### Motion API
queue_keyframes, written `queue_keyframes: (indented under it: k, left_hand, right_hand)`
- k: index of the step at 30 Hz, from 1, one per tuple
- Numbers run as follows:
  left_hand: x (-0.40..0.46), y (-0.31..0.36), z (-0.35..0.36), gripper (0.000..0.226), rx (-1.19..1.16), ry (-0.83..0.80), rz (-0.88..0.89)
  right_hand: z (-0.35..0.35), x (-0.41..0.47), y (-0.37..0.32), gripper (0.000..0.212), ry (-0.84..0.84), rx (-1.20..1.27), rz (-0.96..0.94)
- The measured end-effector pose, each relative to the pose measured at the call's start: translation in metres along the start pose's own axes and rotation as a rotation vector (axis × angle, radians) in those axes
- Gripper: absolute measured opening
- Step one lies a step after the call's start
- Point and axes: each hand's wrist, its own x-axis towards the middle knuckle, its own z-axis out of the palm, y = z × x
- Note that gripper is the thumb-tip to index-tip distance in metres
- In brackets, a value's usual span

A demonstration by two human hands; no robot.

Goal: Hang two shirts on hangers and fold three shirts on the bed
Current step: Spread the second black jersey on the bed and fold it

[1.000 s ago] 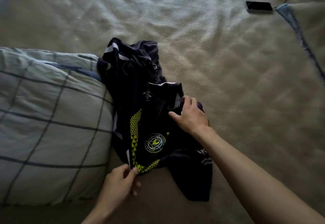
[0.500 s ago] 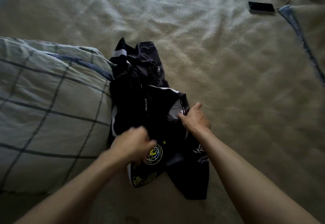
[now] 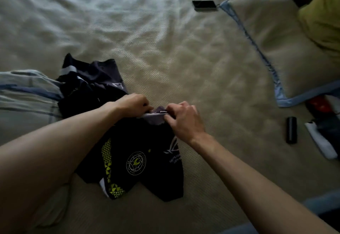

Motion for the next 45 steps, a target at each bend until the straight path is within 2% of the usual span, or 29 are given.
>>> queue_keyframes:
  k: [1,4,7,11,16,19,22,25,28,31,32,34,36,38,40,42,43,45]
  left_hand:
    - [-0.005,0.002,-0.006,0.047,-0.068,0.001,-0.015]
    - [-0.031,0.015,-0.033,0.058,-0.278,0.071,-0.054]
    - [-0.068,0.038,-0.085,0.053,-0.414,0.134,0.015]
    - [-0.122,0.061,-0.194,0.069,-0.478,0.345,0.108]
    - [-0.189,0.105,-0.315,0.029,-0.438,0.512,0.141]
    - [-0.224,0.128,-0.373,0.027,-0.377,0.696,0.178]
    - [-0.255,0.144,-0.417,0.024,-0.329,0.816,0.204]
    - [-0.282,0.151,-0.447,0.026,-0.224,0.885,0.194]
    - [-0.305,0.155,-0.468,0.031,-0.18,0.878,0.186]
    - [-0.325,0.162,-0.48,0.029,-0.194,0.778,0.215]
    - [-0.331,0.165,-0.482,0.025,-0.207,0.707,0.219]
    - [-0.342,0.171,-0.484,0.011,-0.221,0.529,0.23]
    - [-0.353,0.18,-0.484,0.016,-0.211,0.375,0.245]
    - [-0.359,0.189,-0.482,0.034,-0.182,0.294,0.239]
    - [-0.36,0.199,-0.477,0.036,-0.126,0.29,0.2]
    - [-0.359,0.209,-0.469,0.018,-0.078,0.341,0.12]
    - [-0.359,0.211,-0.465,0.02,-0.086,0.363,0.085]
    - [-0.363,0.212,-0.459,0.038,-0.147,0.391,0.071]
  right_hand:
    - [-0.005,-0.002,0.008,0.019,0.033,0.103,0.04]
    - [-0.031,-0.016,0.02,0.014,0.048,0.665,0.238]
    - [-0.081,-0.031,0.013,0.021,0.057,0.906,0.254]
    - [-0.183,-0.037,-0.006,0.029,-0.013,0.737,0.098]
    - [-0.315,-0.038,-0.038,0.009,0.153,0.414,-0.006]
    - [-0.382,-0.038,-0.055,0.02,0.246,0.479,0.039]
    - [-0.431,-0.041,-0.072,0.016,0.302,0.523,0.038]
    - [-0.47,-0.05,-0.089,0.016,0.213,0.587,-0.007]
    - [-0.498,-0.062,-0.101,0.018,0.118,0.634,-0.031]
    - [-0.521,-0.072,-0.112,0.029,0.258,0.324,-0.043]
    - [-0.528,-0.074,-0.117,0.031,0.328,0.188,-0.044]
    - [-0.542,-0.078,-0.126,0.026,0.44,0.09,-0.032]
    - [-0.555,-0.08,-0.133,0.027,0.501,0.173,-0.054]
    - [-0.564,-0.081,-0.14,0.025,0.514,0.303,-0.077]
    - [-0.571,-0.086,-0.146,0.022,0.47,0.434,-0.096]
    - [-0.574,-0.092,-0.153,0.023,0.396,0.557,-0.071]
    - [-0.576,-0.094,-0.155,0.024,0.345,0.657,-0.063]
    - [-0.578,-0.099,-0.158,0.011,0.23,0.849,-0.056]
